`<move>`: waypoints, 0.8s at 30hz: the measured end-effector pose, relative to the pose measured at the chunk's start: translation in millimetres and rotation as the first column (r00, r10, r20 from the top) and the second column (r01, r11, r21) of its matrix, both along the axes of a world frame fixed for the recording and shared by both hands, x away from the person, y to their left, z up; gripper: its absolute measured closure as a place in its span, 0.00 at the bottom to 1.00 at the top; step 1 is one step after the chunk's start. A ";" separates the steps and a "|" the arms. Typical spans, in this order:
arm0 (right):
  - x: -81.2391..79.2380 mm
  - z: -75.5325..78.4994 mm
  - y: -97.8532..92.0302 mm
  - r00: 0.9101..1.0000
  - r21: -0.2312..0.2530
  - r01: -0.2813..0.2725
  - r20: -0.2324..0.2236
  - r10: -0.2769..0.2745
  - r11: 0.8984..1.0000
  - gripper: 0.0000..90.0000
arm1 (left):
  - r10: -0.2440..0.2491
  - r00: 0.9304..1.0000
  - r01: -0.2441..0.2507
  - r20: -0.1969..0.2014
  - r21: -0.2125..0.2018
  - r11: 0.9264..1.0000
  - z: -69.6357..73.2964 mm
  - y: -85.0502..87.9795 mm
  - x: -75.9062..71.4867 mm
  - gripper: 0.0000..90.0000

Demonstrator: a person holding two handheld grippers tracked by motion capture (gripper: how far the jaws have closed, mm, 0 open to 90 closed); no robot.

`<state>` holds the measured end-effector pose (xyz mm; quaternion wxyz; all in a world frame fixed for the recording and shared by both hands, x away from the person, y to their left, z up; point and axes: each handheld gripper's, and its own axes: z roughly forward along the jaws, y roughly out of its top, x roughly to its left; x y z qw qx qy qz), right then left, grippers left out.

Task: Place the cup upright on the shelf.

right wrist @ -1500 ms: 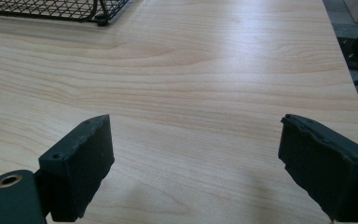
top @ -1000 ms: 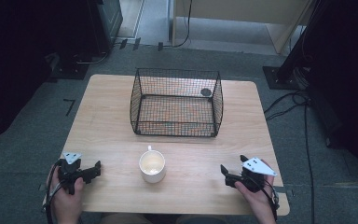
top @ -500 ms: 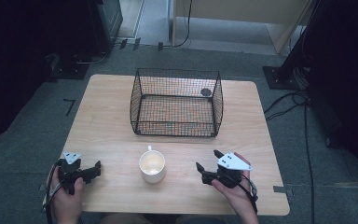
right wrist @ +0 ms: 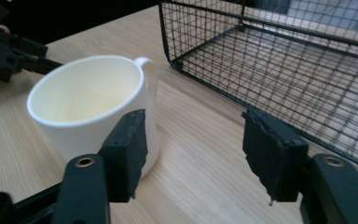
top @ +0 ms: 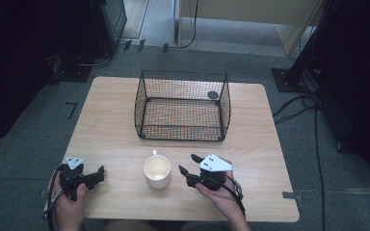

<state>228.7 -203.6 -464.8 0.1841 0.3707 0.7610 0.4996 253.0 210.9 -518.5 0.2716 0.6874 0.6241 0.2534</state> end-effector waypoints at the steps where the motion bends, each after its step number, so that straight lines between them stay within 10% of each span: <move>1: 1.9 1.9 2.4 1.000 0.006 -0.007 0.004 0.007 1.000 0.50 | 0.000 1.000 0.000 0.000 0.000 1.000 0.0 0.0 0.0 0.02; 11: 15.9 11.4 27.9 0.997 0.038 -0.073 0.013 0.072 0.997 0.66 | 0.000 1.000 0.000 0.000 0.000 1.000 0.0 0.0 0.0 0.02; 24: 27.7 5.8 56.2 0.996 -0.042 -0.080 -0.048 0.078 0.996 0.92 | 0.000 1.000 0.000 0.000 0.000 1.000 0.0 0.0 0.0 0.02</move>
